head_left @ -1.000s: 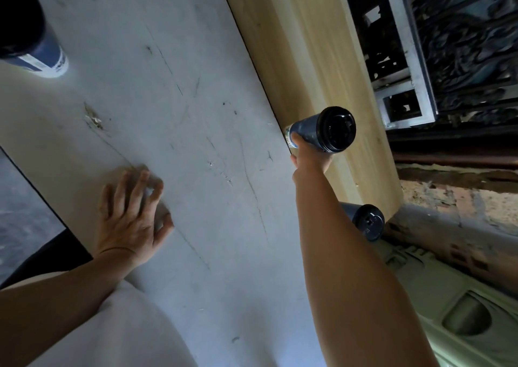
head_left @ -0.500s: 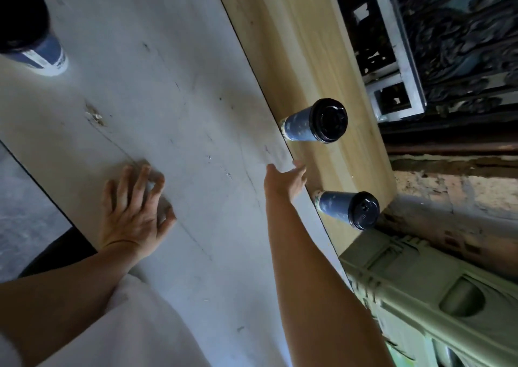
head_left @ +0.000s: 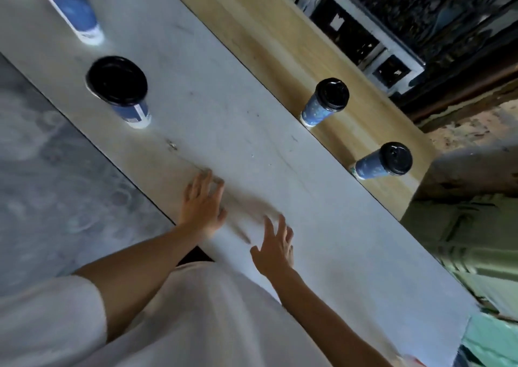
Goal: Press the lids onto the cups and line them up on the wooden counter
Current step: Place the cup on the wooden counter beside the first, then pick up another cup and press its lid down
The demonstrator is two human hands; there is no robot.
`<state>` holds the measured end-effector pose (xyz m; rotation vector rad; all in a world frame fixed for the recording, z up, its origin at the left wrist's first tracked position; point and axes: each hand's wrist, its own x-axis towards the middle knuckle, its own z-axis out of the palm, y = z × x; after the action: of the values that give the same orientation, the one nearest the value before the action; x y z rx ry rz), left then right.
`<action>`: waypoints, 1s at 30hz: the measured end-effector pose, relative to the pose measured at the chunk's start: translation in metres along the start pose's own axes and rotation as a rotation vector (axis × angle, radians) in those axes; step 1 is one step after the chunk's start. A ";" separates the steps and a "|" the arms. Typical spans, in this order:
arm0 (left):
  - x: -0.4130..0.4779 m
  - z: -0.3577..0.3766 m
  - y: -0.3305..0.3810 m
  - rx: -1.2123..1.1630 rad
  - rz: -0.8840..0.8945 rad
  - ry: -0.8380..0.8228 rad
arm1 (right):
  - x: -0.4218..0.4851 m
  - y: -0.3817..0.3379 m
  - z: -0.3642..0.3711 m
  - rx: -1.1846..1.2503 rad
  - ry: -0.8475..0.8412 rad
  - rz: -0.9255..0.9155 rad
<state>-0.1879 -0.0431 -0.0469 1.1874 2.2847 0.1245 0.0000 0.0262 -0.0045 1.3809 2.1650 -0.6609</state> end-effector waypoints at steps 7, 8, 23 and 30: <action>-0.036 -0.039 -0.050 0.165 0.157 -0.205 | 0.007 -0.018 -0.016 0.020 0.017 0.071; -0.039 -0.043 -0.053 0.148 0.150 -0.212 | 0.008 -0.022 -0.018 0.026 0.005 0.088; 0.008 -0.113 -0.172 0.215 0.457 -0.253 | 0.021 -0.139 -0.005 0.234 0.000 0.583; 0.038 -0.163 -0.278 0.183 0.328 -0.231 | 0.046 -0.263 -0.012 0.289 -0.043 0.484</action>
<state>-0.4912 -0.1548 -0.0171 1.5787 1.9200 -0.0987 -0.2598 -0.0326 0.0125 1.9308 1.6470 -0.8167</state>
